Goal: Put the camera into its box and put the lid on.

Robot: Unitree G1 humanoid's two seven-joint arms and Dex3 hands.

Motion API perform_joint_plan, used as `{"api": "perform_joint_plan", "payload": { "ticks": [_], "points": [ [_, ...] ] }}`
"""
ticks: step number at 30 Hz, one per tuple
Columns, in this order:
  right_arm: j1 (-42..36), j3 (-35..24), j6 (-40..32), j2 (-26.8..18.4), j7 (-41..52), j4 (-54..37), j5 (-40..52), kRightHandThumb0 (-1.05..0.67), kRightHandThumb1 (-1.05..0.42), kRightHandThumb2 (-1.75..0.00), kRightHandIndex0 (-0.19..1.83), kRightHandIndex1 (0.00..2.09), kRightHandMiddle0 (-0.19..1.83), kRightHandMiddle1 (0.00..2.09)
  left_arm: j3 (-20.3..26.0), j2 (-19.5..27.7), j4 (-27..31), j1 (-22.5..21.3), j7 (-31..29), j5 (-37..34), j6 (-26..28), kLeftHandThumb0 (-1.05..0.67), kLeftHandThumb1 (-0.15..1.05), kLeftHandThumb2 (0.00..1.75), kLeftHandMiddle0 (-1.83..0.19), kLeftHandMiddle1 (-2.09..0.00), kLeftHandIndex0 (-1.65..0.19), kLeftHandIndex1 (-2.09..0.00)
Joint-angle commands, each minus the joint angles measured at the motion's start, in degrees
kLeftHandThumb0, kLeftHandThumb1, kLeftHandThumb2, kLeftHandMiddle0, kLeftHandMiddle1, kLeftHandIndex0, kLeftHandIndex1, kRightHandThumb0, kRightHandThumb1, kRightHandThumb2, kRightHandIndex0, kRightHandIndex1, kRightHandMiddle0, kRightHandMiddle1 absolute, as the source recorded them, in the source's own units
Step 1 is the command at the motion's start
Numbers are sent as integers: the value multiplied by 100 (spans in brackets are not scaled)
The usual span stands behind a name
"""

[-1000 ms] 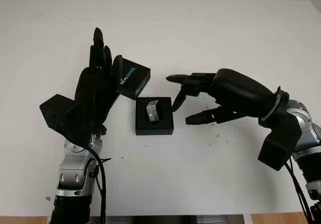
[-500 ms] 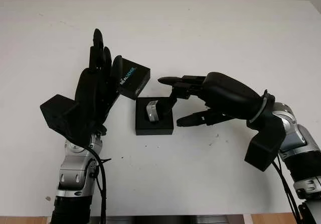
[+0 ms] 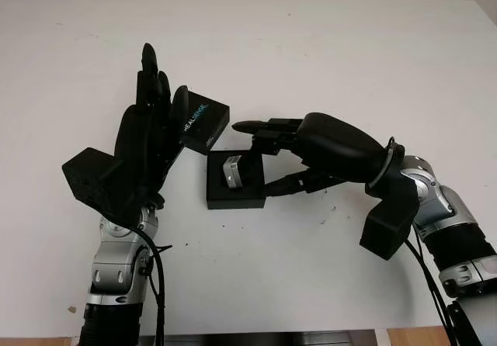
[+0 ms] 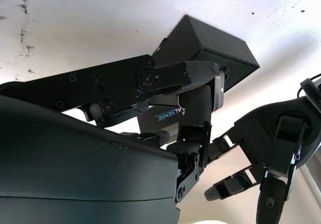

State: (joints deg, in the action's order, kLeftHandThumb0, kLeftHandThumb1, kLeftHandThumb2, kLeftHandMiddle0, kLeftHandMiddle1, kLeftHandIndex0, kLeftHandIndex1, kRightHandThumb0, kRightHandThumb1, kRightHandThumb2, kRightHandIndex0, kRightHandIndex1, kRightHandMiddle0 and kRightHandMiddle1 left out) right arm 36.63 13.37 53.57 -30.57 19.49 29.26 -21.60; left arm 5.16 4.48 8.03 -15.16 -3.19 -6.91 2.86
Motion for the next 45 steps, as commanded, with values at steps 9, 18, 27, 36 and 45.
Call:
{"api": "perform_joint_plan", "payload": {
  "ticks": [9,18,27,36,45],
  "points": [
    [176,270,35,459,-270,9,-245,-56,-105,-14,37,0,15,98,6,-23,103,67,40,2,-38,-79,105,44,19,0,19,0],
    [322,323,67,656,-524,31,-414,-59,-105,-18,36,0,8,91,-18,-28,129,87,30,11,-12,-78,105,47,19,0,19,0],
    [395,402,70,766,-594,9,-477,-59,-105,-18,36,0,2,85,-8,-37,127,111,28,-1,-31,-79,105,46,19,0,19,0],
    [382,379,17,715,-647,-49,-519,-59,-105,-17,35,0,4,81,-2,-20,145,145,9,-11,-46,-78,105,47,19,0,19,0],
    [364,187,-341,714,-776,-113,-360,-66,-98,-5,33,0,0,80,6,0,122,114,-8,-14,-26,-79,105,45,19,0,19,0]
  ]
}}
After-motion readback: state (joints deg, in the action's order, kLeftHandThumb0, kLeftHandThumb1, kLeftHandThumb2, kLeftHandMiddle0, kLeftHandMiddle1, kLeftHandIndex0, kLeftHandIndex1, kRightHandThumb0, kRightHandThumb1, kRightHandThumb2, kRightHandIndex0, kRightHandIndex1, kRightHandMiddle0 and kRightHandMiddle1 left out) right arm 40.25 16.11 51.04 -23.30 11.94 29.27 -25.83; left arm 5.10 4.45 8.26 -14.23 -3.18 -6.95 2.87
